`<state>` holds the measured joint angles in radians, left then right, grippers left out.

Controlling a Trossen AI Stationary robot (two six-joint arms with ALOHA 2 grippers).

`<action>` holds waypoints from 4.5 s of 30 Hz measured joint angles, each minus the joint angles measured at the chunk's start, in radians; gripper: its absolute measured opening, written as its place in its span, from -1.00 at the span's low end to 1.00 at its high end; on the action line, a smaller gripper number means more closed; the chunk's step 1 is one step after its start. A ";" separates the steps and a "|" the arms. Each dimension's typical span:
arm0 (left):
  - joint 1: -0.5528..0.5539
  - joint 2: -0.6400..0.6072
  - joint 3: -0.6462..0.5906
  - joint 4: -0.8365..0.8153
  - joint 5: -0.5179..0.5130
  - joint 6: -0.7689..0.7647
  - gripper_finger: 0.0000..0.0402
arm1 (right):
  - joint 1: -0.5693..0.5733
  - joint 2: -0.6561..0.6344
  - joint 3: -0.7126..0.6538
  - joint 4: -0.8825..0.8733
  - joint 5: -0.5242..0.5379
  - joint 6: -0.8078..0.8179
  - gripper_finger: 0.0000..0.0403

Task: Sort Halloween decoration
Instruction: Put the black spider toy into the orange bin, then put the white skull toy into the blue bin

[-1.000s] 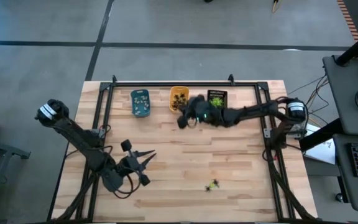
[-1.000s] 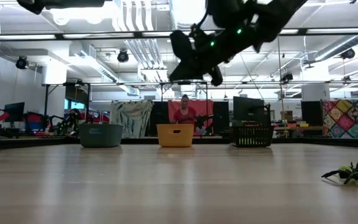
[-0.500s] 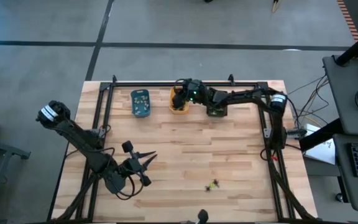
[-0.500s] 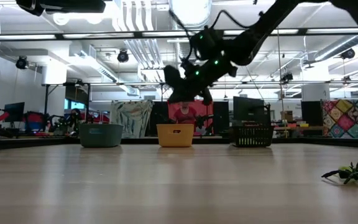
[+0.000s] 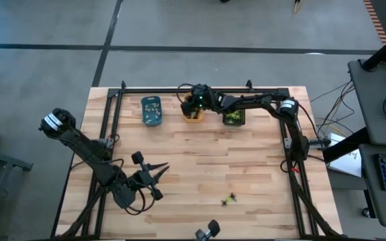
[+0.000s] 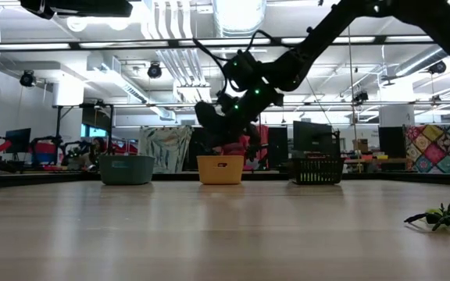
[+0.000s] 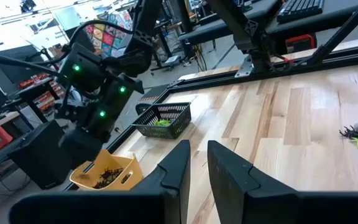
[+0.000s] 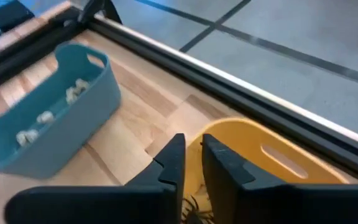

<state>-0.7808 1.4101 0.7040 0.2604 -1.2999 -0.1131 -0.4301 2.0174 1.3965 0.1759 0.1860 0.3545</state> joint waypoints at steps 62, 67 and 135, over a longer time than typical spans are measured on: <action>0.018 0.000 -0.002 0.106 0.288 -0.141 -0.80 | 1.060 -0.452 -0.199 -0.661 0.096 0.081 -0.55; 0.018 0.000 -0.002 0.140 0.297 -0.143 -0.80 | 1.164 -0.452 -0.228 -0.612 0.209 0.175 -0.55; 0.147 0.491 0.285 0.405 0.524 0.285 -0.80 | 1.329 -0.283 -0.474 -0.537 0.443 0.712 -0.18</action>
<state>-0.6339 1.9009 0.9886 0.6655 -0.7757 0.1715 0.8986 1.7348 0.9226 -0.3614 0.6289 1.0665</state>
